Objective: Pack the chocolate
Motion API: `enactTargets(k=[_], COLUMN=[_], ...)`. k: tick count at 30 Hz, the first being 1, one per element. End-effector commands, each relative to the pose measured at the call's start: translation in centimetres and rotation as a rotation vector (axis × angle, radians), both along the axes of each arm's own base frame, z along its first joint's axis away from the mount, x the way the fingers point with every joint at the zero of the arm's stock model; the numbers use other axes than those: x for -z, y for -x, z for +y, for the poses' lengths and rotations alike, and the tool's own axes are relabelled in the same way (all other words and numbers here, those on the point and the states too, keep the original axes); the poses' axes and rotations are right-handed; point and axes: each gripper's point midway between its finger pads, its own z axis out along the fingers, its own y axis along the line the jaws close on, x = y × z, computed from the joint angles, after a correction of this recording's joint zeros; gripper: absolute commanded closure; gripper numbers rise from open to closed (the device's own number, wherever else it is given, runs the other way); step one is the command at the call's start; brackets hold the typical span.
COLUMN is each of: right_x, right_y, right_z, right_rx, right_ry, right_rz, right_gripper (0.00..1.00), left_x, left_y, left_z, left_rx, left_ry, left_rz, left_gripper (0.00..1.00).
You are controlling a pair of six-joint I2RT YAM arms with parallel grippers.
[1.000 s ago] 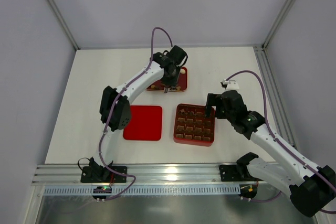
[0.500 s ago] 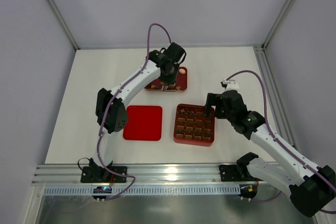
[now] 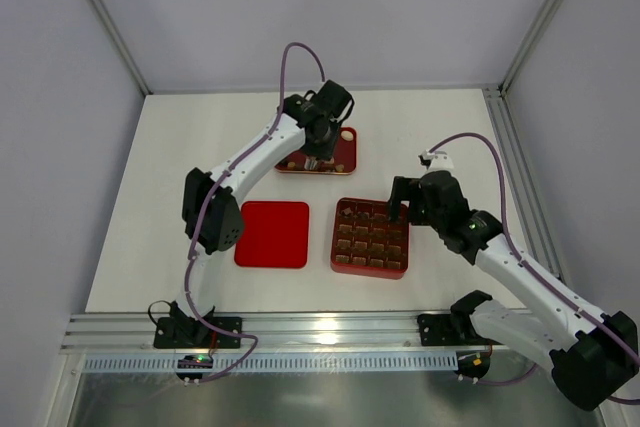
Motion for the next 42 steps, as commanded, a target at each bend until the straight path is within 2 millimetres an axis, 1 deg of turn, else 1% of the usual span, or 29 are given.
enactTargets(k=[1,7,14,23,27,35,42], right_x=[-1.1,-0.9,-0.9,-0.8,-0.7,-0.7,-0.5], right_y=[-0.8,-0.8,-0.8,-0.7,-0.8,-1.0,-1.0], right_z=[0.6,0.6,0.4,0.2,0.2,0.2,0.0], right_rx=[0.0,-0.001,-0.002,0.003,0.006,0.005,0.008], right_ry=[-0.032,-0.03,-0.02,-0.007,-0.003,0.0,0.005], right_rz=[-0.036,-0.031,-0.03,-0.027,-0.027,-0.028,-0.025], right_gripper=[0.0,0.0,0.0,0.0,0.0,0.0,0.0], left_x=[-4.3,-3.2,-2.2,-1.2,-1.1,-0.9,-0.3], left_y=[-0.9,-2.0,-3.1,-4.4,-4.7,-5.2,-5.1], left_z=[1.2,3.1,4.1,4.5,4.3,4.2,3.9], left_rx=[-0.025,-0.071,-0.1,-0.112,-0.105,-0.099,-0.098], left_ry=[0.014,-0.04,-0.063,-0.065,-0.057,-0.054,-0.048], left_rz=[-0.099,-0.093,-0.085,-0.074,-0.072,-0.074,-0.057], left_gripper=[0.62,0.6,0.58,0.57,0.57,0.57,0.58])
